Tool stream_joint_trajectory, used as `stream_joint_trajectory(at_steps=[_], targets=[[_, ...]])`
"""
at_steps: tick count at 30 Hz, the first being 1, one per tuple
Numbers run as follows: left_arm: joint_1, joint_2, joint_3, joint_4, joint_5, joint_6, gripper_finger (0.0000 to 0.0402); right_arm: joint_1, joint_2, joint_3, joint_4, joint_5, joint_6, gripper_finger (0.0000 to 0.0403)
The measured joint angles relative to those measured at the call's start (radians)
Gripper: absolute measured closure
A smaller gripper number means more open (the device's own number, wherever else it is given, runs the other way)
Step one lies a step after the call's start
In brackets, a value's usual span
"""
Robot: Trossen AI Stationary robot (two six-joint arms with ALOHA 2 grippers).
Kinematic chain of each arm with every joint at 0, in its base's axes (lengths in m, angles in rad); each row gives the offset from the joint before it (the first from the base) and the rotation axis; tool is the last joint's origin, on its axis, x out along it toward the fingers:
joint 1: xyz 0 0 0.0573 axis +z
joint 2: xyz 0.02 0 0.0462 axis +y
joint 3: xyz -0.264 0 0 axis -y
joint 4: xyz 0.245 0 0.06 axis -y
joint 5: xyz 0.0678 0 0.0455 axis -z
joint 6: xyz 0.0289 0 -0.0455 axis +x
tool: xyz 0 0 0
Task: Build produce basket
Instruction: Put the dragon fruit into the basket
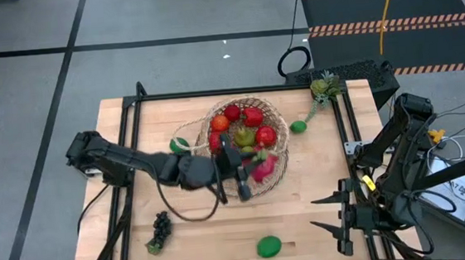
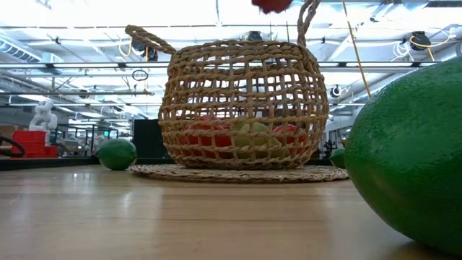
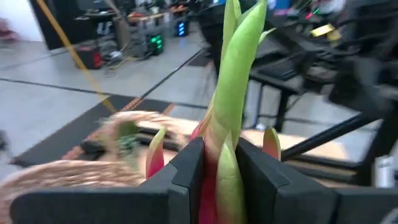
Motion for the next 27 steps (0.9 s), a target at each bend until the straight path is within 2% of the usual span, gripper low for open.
stream_joint_trajectory(at_steps=[9,15,20,27], targets=[[0.179,-0.049,0.0,-0.183,-0.002,0.037,0.0316,0.0,0.0,-0.046,0.003,-0.052,0.019,0.0183],[0.278,-0.049,0.0,-0.347,0.0,-0.065,0.0316,0.0,0.0,-0.099,0.002,-0.051,0.024,0.0183],[0.323,-0.048,0.0,-0.446,0.009,-0.112,0.0316,-0.002,0.0,-0.13,0.023,-0.05,0.028,0.0183],[0.331,0.01,0.0,-0.458,0.075,-0.089,0.0316,-0.007,0.0,-0.132,0.024,-0.049,0.027,0.0183]])
